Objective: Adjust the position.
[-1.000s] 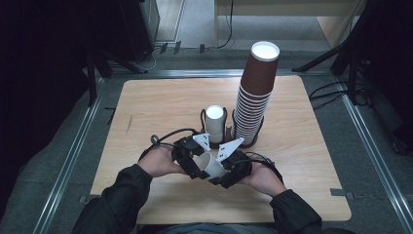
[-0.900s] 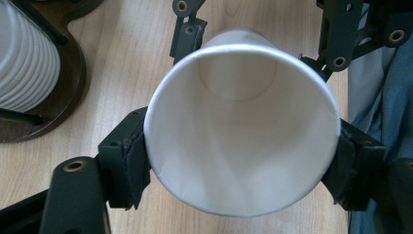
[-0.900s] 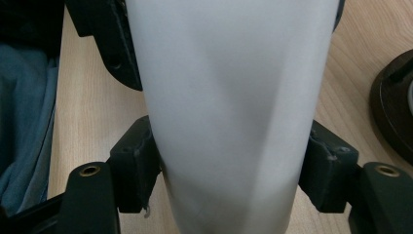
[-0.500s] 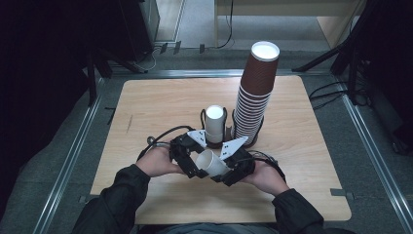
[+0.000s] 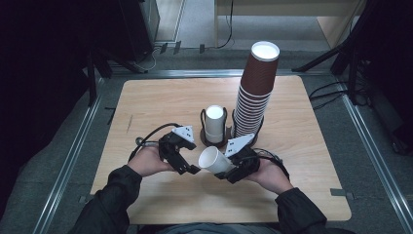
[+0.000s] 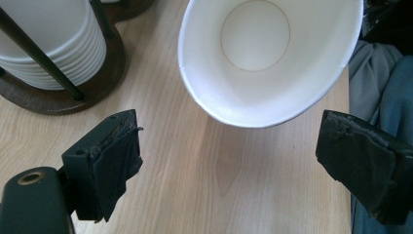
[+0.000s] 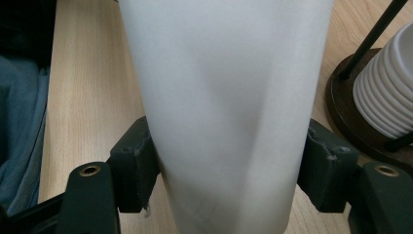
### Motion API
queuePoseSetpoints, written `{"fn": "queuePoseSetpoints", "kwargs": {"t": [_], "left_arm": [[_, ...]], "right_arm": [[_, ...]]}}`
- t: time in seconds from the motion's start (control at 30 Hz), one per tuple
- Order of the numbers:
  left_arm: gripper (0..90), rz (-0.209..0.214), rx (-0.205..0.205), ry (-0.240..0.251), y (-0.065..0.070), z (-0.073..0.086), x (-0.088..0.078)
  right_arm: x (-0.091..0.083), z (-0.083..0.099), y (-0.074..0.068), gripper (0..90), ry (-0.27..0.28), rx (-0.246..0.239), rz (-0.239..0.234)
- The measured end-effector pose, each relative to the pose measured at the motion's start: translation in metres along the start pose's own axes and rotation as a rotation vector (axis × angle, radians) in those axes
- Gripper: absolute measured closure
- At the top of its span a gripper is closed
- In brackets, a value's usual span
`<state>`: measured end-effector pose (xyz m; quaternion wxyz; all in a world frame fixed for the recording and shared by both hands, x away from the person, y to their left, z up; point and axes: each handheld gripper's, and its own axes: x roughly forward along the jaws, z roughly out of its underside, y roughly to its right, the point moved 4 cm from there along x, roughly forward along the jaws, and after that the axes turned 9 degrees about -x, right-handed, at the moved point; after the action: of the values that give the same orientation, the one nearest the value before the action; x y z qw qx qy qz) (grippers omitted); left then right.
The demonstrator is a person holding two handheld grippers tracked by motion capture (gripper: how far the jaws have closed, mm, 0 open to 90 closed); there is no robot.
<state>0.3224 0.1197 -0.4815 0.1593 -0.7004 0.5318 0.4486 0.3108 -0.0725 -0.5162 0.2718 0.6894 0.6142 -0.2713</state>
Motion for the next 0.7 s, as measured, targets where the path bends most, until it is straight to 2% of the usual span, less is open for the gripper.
{"fn": "queuePoseSetpoints", "kwargs": {"t": [0.2,0.3,0.37,0.5,0.57,0.67,0.7], "left_arm": [[8.7,0.013,-0.004,0.049,0.000,0.000,0.000],[8.2,0.041,-0.017,0.076,0.002,-0.001,0.004],[8.2,0.045,-0.016,0.076,0.002,-0.002,0.005],[7.5,0.058,-0.035,0.095,0.004,-0.006,0.007],[6.9,0.072,-0.041,0.119,0.006,-0.009,0.007],[6.8,0.072,-0.040,0.168,0.009,-0.014,0.008],[6.8,0.072,-0.040,0.168,0.009,-0.014,0.008]], "right_arm": [[-0.001,0.000,0.001,32.4,0.006,-0.005,0.003],[-0.002,0.000,0.001,32.3,0.016,-0.003,0.005],[-0.003,-0.001,0.000,32.3,0.017,0.004,0.002],[-0.005,-0.002,0.001,32.3,0.053,0.006,-0.004],[-0.008,-0.004,0.001,32.3,0.078,0.035,-0.022],[-0.010,-0.005,0.001,32.3,0.100,0.043,-0.025],[-0.010,-0.005,0.001,32.3,0.100,0.043,-0.025]]}}
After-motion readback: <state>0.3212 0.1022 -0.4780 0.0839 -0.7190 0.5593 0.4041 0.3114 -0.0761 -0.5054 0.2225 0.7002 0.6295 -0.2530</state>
